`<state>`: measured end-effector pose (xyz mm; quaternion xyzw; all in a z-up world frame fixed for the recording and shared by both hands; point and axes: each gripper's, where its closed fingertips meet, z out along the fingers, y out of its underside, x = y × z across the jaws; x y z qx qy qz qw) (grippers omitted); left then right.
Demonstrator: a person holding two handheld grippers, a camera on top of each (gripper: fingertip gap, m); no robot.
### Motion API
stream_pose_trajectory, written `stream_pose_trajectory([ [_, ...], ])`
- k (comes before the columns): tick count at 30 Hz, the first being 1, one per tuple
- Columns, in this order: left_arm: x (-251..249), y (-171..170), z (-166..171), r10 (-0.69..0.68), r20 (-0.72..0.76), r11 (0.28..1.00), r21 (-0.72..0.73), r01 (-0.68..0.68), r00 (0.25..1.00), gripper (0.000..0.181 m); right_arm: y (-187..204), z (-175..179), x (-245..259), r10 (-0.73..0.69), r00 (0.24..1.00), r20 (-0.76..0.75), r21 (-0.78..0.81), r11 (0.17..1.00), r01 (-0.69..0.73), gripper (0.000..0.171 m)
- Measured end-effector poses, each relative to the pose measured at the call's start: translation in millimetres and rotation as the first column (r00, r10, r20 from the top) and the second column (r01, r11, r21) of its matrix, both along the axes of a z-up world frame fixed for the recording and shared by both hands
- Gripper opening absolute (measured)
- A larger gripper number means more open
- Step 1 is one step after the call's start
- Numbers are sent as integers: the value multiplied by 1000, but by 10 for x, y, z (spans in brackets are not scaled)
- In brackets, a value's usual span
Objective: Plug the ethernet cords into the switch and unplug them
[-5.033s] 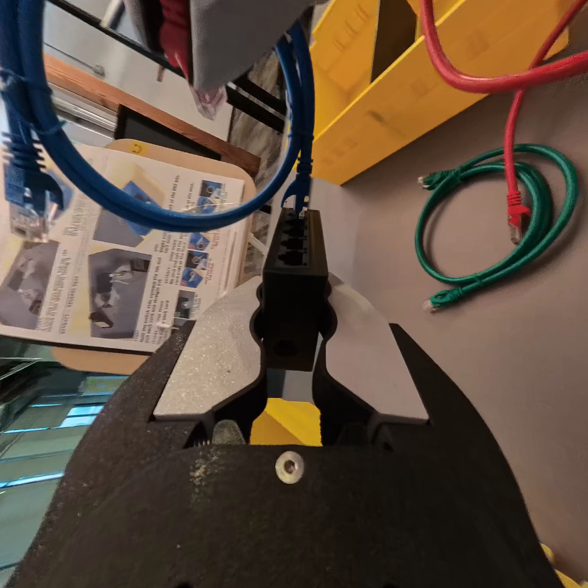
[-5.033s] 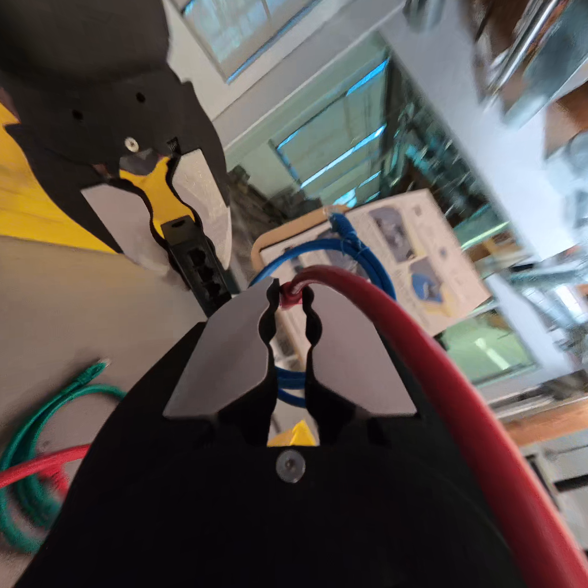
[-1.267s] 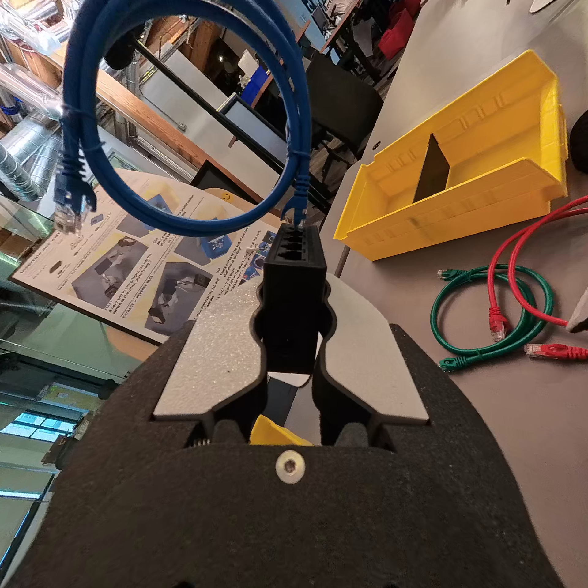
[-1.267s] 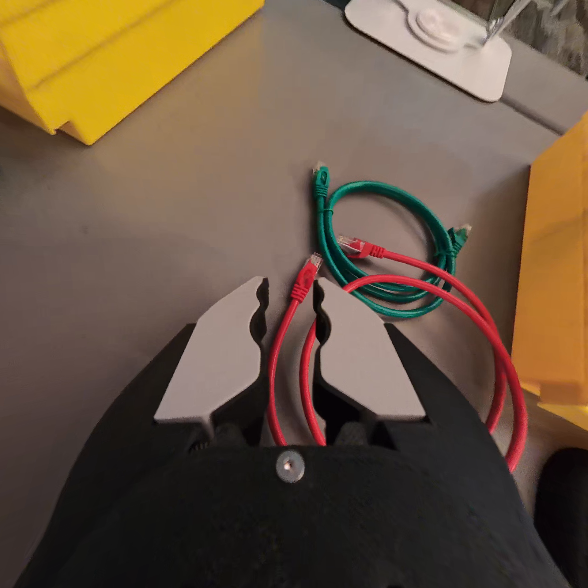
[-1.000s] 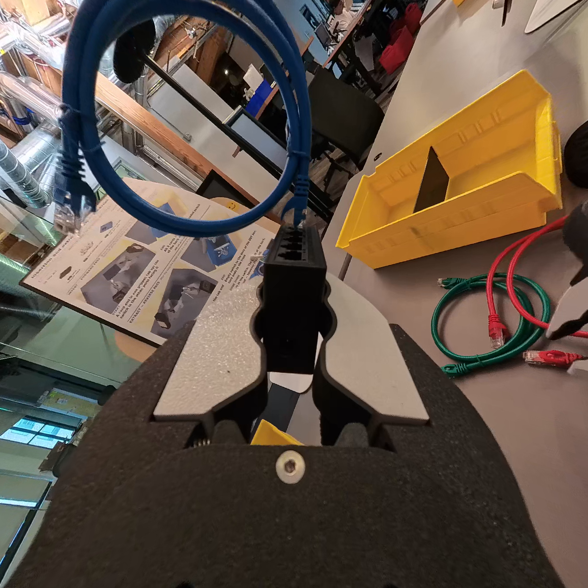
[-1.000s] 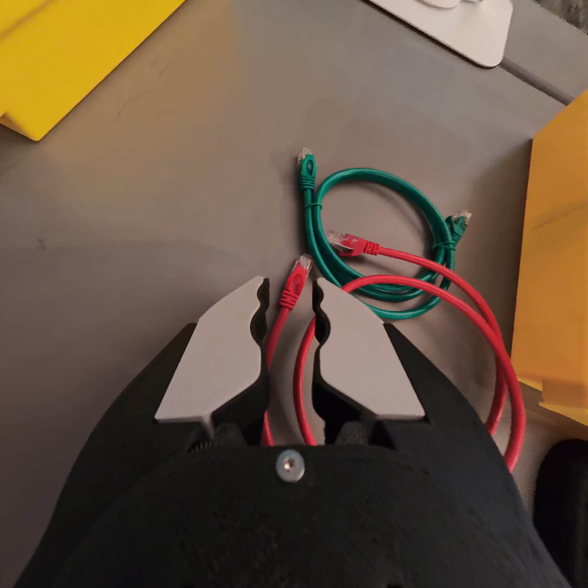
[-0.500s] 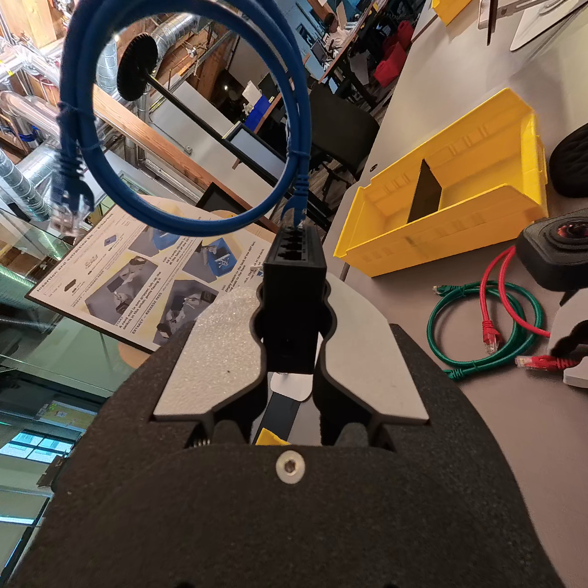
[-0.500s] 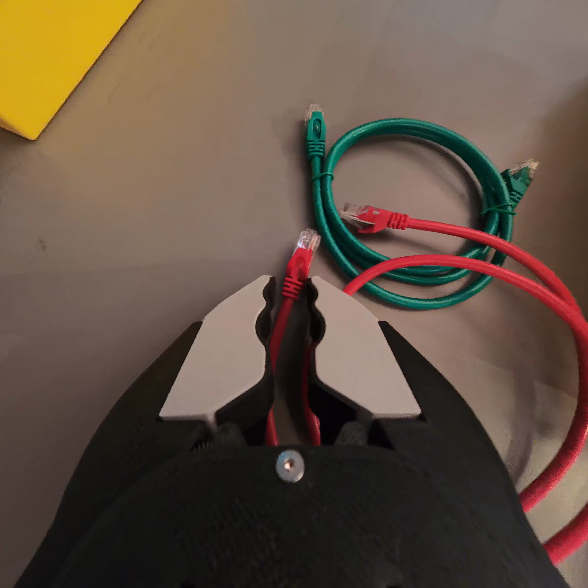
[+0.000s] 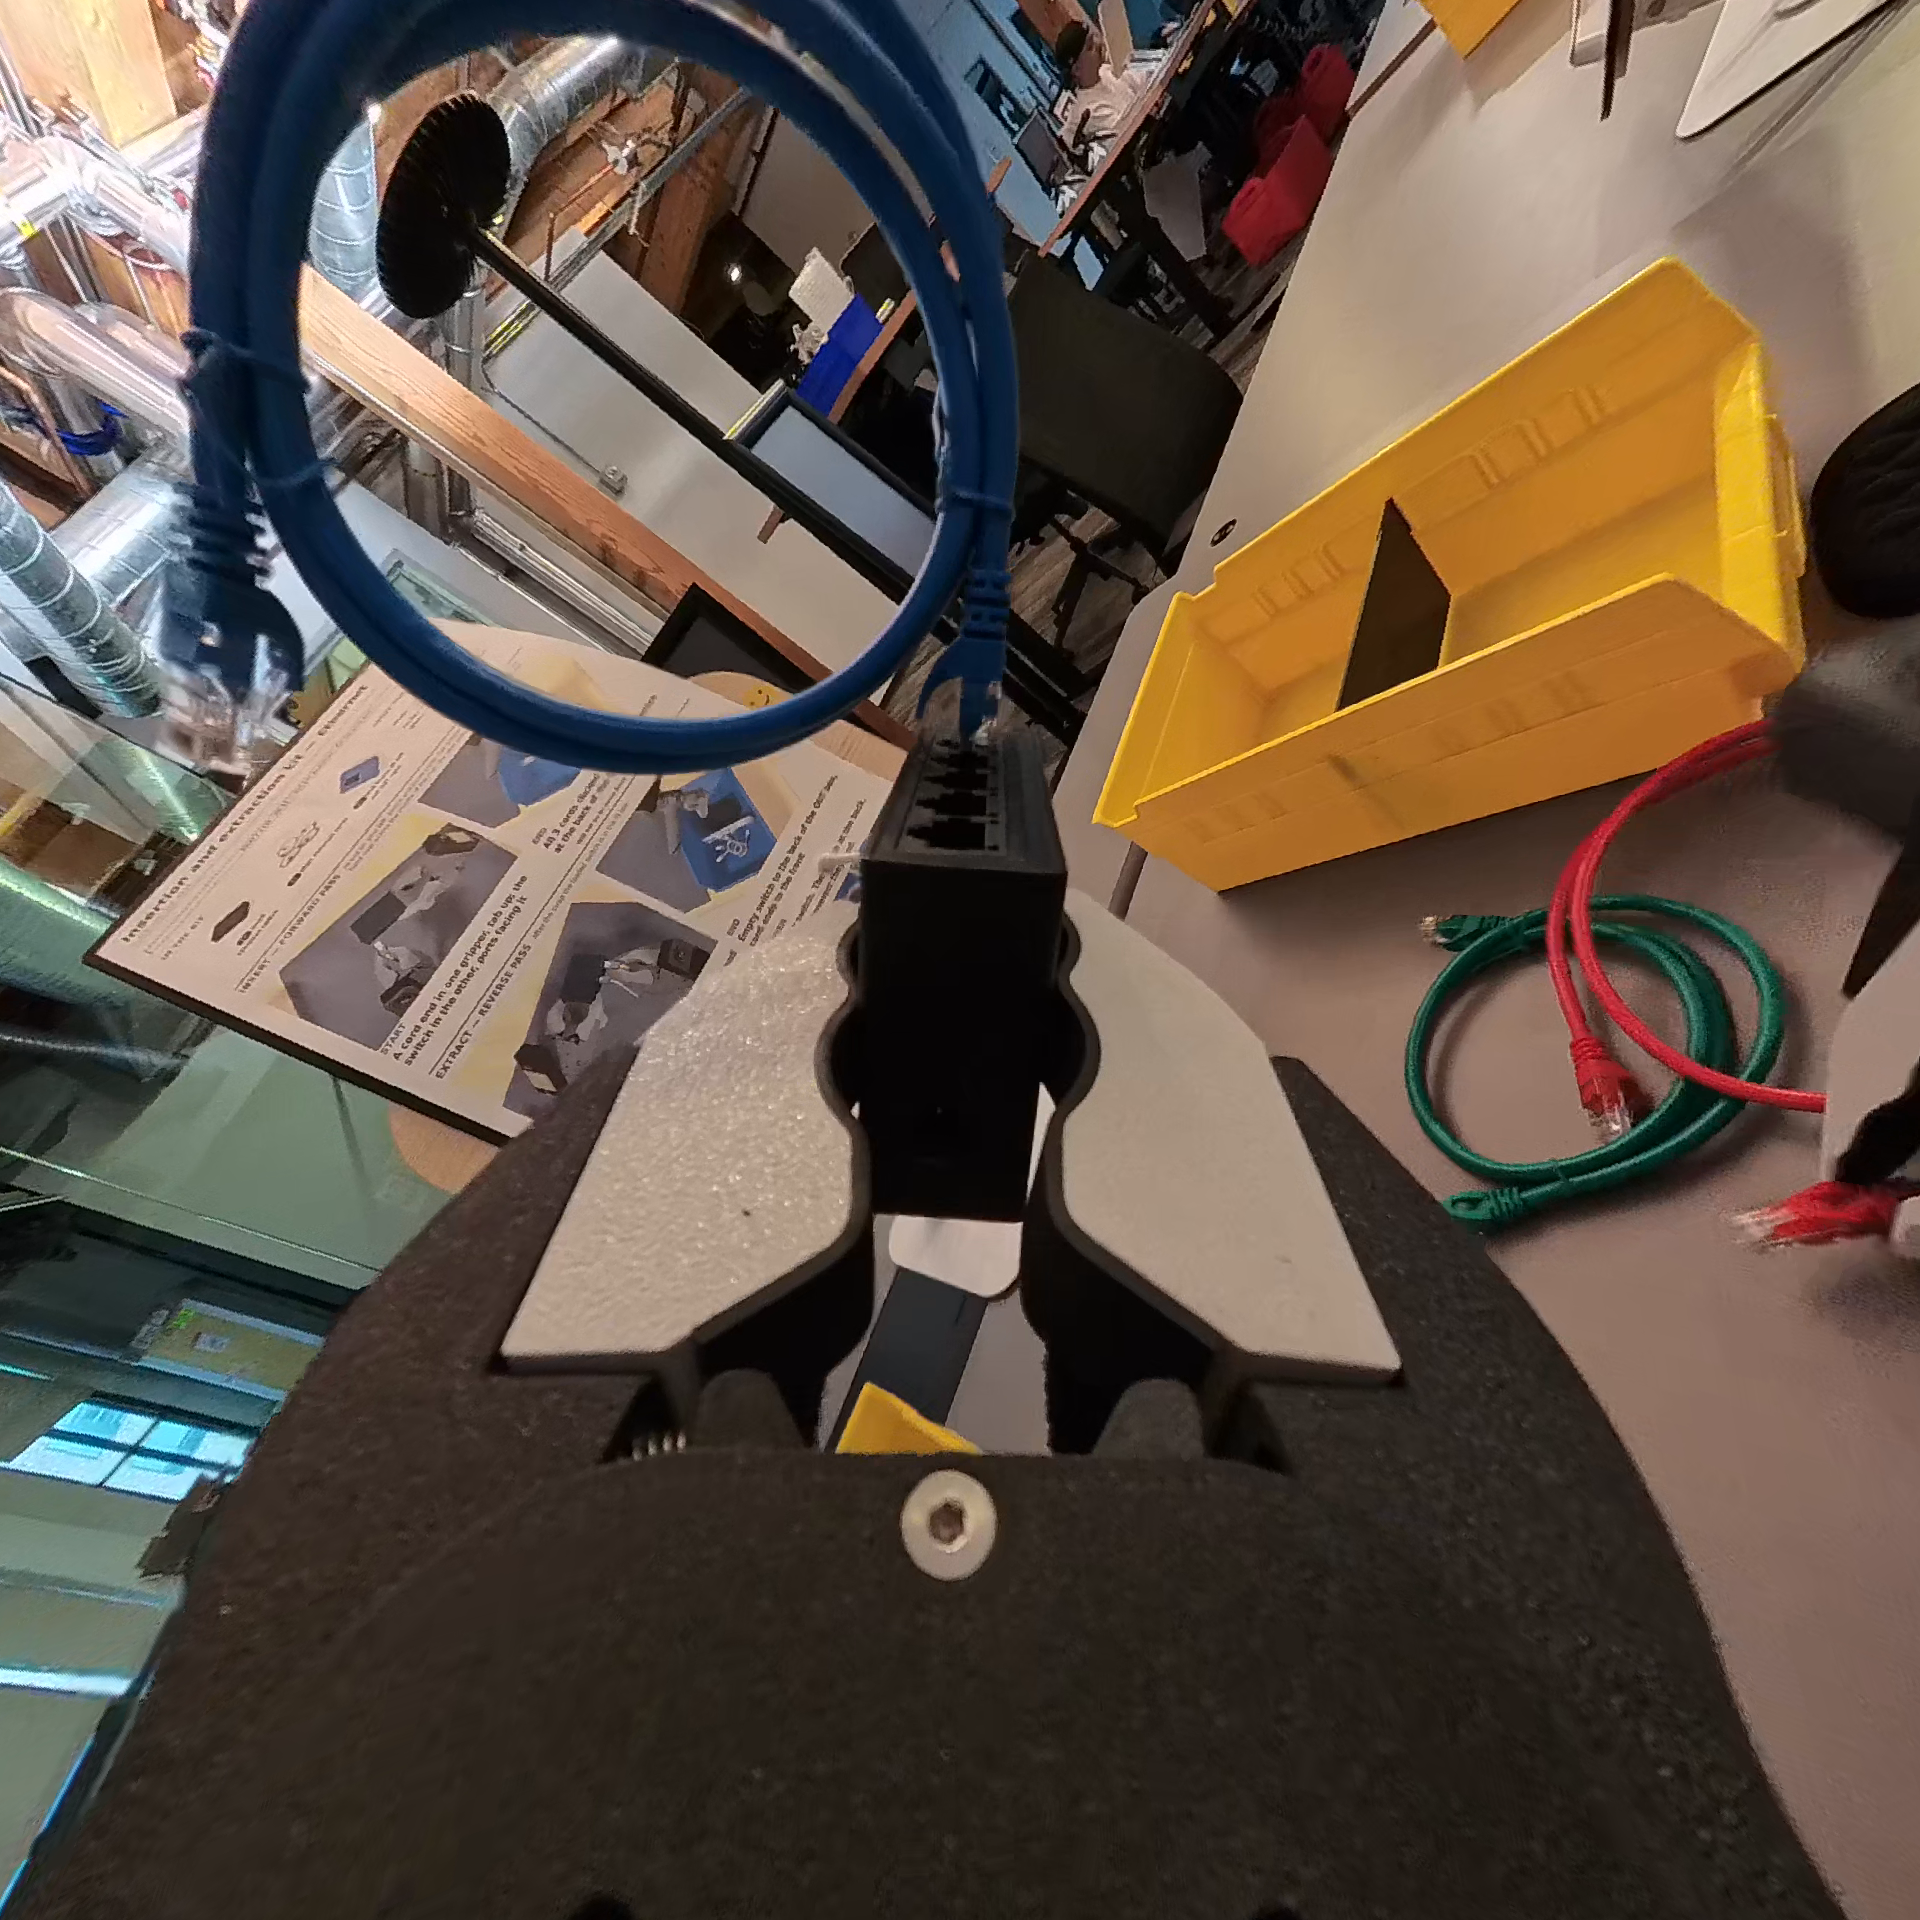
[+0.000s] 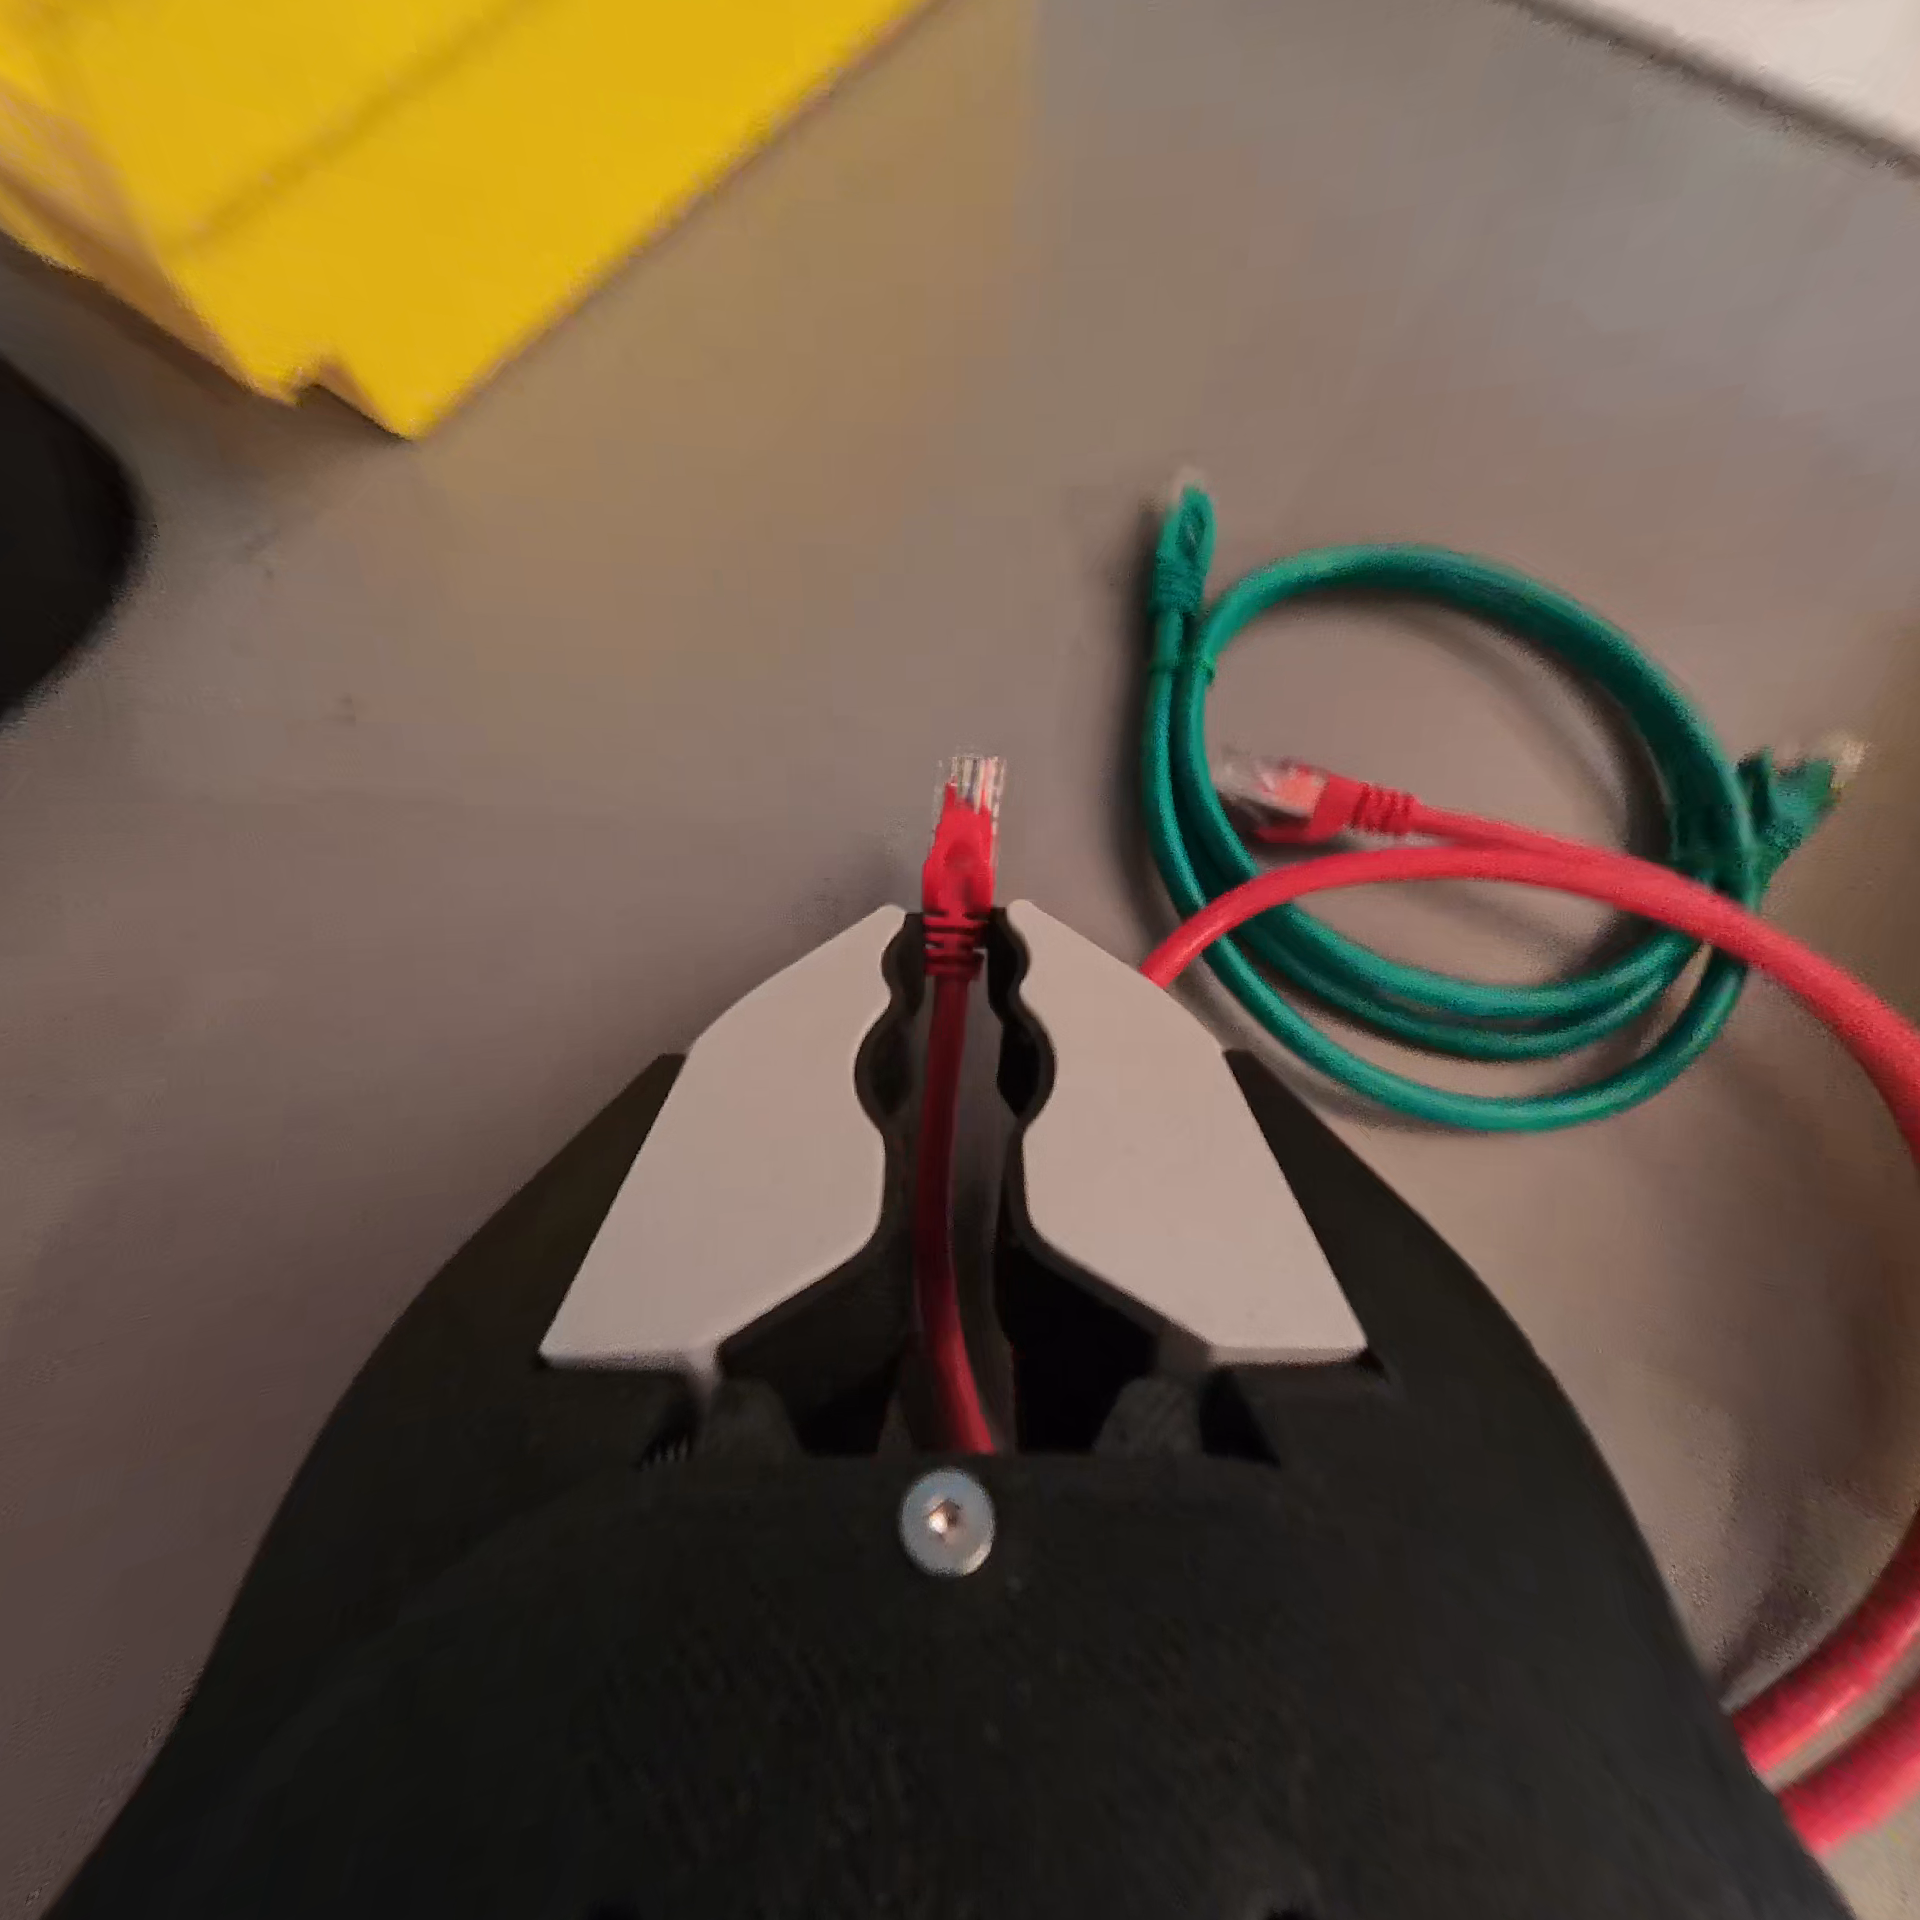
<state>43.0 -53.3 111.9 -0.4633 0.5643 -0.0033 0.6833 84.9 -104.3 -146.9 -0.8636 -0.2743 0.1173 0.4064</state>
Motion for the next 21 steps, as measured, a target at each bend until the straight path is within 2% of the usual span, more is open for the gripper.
stream_pose_trajectory([
  [3, -18, 87, -59, 30, -23, 1000, 9, -30, 999, 30, -52, 447, -12, 127, 990, -65, 98, 988, -121, 13],
  [7, 56, 176, -237, 41, -83, 999, 7, -40, 996, 30, -80, 1269, 39, 319, 935, -155, 156, 942, -296, 13],
  [12, 239, 235, -521, 46, -188, 999, 23, -42, 981, 30, -46, 2034, 281, 375, 925, -65, 156, 919, -362, 12],
  [16, 364, 262, -672, 45, -226, 998, 40, -37, 973, 30, 21, 2183, 412, 360, 933, 19, 83, 929, -360, 12],
  [21, 468, 242, -725, 36, -234, 995, 94, -14, 972, 29, 160, 1974, 509, 311, 950, 34, -72, 949, -308, 12],
])
